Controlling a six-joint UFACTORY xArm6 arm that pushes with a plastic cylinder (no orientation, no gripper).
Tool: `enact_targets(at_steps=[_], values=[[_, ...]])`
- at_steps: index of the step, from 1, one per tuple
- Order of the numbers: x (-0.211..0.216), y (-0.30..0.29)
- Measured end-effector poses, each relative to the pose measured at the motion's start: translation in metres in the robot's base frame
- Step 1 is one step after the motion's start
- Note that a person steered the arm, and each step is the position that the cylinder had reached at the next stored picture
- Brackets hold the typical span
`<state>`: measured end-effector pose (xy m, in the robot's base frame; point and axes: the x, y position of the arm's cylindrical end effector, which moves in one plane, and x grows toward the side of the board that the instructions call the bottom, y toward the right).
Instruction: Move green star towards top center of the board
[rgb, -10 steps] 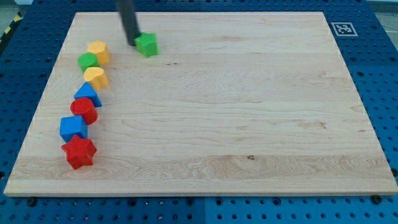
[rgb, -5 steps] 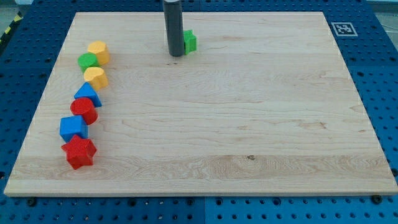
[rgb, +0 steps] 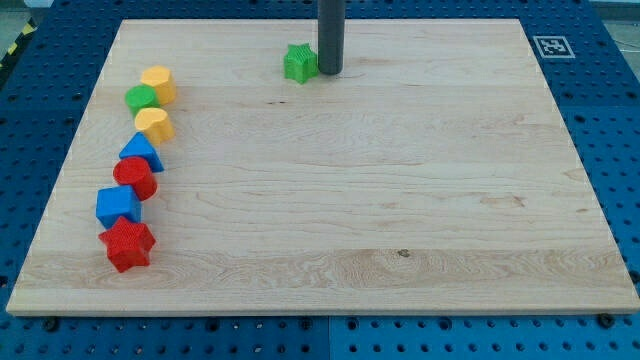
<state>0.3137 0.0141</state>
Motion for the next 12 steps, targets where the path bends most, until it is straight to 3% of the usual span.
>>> enact_targets(at_steps=[1, 2, 4, 6, 7, 8, 10, 12], values=[[0.043, -0.001], [0.034, -0.027], [-0.039, -0.031], [-0.002, -0.061], [-0.014, -0.084], [-0.036, -0.072], [-0.037, -0.03], [-0.04, -0.172]])
